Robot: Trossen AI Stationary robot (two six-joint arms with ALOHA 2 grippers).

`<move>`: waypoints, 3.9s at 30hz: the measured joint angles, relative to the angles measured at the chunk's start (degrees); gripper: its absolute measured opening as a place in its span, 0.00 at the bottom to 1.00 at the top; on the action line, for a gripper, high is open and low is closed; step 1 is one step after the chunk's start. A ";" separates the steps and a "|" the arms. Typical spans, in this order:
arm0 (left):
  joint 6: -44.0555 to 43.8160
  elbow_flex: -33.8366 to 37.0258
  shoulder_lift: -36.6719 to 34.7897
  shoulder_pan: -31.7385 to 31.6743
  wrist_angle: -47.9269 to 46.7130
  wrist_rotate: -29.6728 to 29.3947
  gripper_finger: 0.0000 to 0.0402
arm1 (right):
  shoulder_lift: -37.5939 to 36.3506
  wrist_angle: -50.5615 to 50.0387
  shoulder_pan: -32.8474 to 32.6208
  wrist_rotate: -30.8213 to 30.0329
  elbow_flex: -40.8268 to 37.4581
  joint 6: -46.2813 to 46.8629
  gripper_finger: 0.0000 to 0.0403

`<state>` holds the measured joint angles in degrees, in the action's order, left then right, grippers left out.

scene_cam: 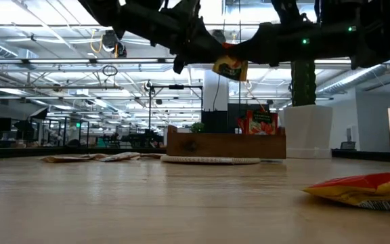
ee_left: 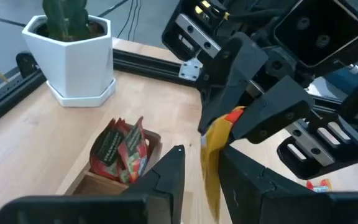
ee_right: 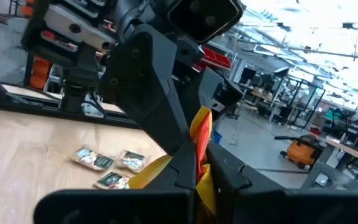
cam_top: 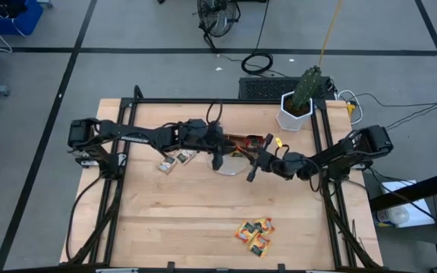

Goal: Pick & Place Tea
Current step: Put the orange tea bag into the middle section of the wood organizer

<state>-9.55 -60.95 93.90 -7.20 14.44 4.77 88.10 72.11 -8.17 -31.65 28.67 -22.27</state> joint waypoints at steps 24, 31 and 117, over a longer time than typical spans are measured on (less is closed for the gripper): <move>2.10 0.15 0.20 0.05 2.03 2.52 0.24 | -0.12 -0.95 1.05 1.78 0.05 3.43 0.02; 3.43 0.15 0.09 0.09 1.67 1.87 0.39 | -0.12 -1.48 1.03 1.94 0.11 3.61 0.02; 19.13 17.16 2.00 -18.30 35.53 28.58 0.00 | -12.67 -1.14 -9.37 -16.30 -6.82 -2.75 0.26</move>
<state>9.58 -43.79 95.90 -25.51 49.97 33.35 75.44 70.97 -17.54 -47.95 21.84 -25.02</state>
